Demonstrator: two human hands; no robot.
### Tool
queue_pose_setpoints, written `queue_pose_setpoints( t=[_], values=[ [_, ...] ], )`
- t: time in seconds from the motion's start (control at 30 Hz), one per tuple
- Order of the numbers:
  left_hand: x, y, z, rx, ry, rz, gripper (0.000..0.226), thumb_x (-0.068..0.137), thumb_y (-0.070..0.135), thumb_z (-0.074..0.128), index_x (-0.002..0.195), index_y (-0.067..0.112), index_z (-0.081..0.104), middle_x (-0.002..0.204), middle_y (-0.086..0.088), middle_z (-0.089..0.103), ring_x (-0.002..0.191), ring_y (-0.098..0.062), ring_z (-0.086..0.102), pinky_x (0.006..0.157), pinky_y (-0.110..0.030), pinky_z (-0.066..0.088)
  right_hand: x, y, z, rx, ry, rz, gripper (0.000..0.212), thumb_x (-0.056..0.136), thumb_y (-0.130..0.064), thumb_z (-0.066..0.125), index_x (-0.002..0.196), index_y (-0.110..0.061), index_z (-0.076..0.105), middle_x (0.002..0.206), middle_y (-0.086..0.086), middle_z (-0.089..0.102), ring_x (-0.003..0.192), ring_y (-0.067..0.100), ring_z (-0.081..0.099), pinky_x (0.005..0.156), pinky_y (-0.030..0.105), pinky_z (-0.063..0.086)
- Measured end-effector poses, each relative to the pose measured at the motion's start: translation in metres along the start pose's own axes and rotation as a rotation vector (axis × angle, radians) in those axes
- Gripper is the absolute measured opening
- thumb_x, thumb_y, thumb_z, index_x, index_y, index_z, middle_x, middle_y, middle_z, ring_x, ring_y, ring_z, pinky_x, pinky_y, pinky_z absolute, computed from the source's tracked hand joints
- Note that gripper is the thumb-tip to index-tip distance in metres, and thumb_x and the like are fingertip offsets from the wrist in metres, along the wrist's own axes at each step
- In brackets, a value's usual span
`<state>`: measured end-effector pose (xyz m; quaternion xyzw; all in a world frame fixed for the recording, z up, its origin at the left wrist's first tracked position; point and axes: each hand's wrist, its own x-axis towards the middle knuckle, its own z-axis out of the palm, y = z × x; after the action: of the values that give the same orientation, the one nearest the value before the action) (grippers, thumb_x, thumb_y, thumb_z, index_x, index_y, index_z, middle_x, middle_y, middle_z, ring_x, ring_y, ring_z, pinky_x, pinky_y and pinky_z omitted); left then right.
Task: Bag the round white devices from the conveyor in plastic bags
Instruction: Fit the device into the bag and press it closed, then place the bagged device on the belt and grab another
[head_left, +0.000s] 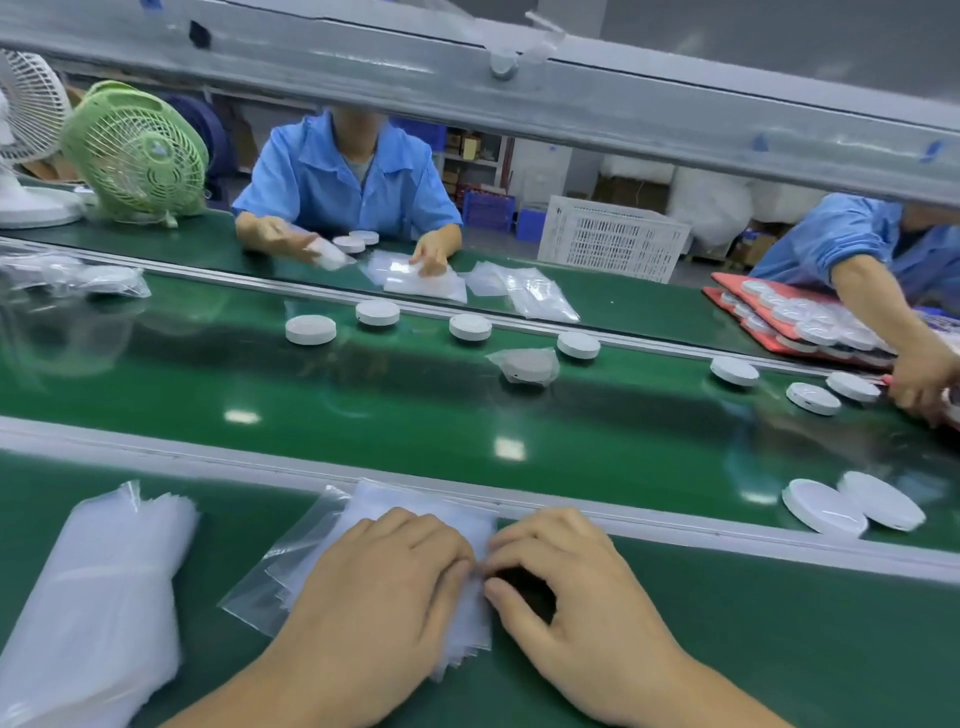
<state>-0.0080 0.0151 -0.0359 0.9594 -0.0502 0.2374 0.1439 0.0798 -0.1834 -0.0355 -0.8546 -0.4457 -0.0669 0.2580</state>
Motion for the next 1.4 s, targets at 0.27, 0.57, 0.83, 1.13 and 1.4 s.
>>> queue_pose_setpoints(
  t=[0.27,0.57,0.83,1.13,1.4],
  values=[
    [-0.001,0.003,-0.003,-0.033,-0.059,-0.033,0.016,0.090,0.056,0.047,0.091,0.046,0.059,0.088,0.034,0.051,0.088,0.007,0.043,0.076,-0.018,0.040,0.000,0.005,0.003,0.011,0.038,0.033,0.022,0.094,-0.056,0.057,0.102,-0.044,0.072,0.114,-0.036,0.055,0.122,-0.002,0.046,0.105,0.017,0.032],
    [-0.001,0.003,-0.004,-0.040,-0.094,-0.061,0.020,0.096,0.055,0.042,0.097,0.046,0.059,0.095,0.033,0.054,0.094,0.005,0.043,0.082,-0.018,0.039,0.001,0.009,0.005,0.058,0.043,0.033,0.017,0.092,-0.054,0.059,0.099,-0.045,0.071,0.113,-0.036,0.059,0.122,-0.002,0.048,0.104,0.016,0.034],
    [-0.002,-0.003,-0.001,-0.078,-0.156,-0.094,0.027,0.099,0.054,0.044,0.106,0.043,0.068,0.105,0.033,0.057,0.106,0.006,0.043,0.085,-0.009,0.037,0.001,0.104,-0.068,-0.395,0.439,0.489,0.044,0.091,-0.044,0.066,0.134,-0.035,0.063,0.148,0.004,0.056,0.141,0.028,0.043,0.116,0.045,0.032],
    [0.000,-0.001,-0.003,-0.126,-0.116,-0.115,0.022,0.095,0.048,0.051,0.091,0.043,0.072,0.092,0.033,0.061,0.098,0.006,0.048,0.082,-0.010,0.041,-0.024,0.174,-0.090,-0.331,0.276,0.847,0.041,0.092,-0.044,0.066,0.130,-0.028,0.066,0.136,0.007,0.060,0.132,0.035,0.046,0.101,0.053,0.048],
    [-0.003,0.002,-0.005,-0.211,-0.055,-0.182,0.019,0.092,0.049,0.055,0.091,0.043,0.073,0.100,0.037,0.060,0.102,0.007,0.054,0.081,-0.013,0.045,-0.020,0.171,-0.091,-0.409,0.215,0.805,0.056,0.091,-0.054,0.067,0.139,-0.026,0.060,0.137,0.009,0.064,0.136,0.031,0.045,0.103,0.048,0.046]
  ],
)
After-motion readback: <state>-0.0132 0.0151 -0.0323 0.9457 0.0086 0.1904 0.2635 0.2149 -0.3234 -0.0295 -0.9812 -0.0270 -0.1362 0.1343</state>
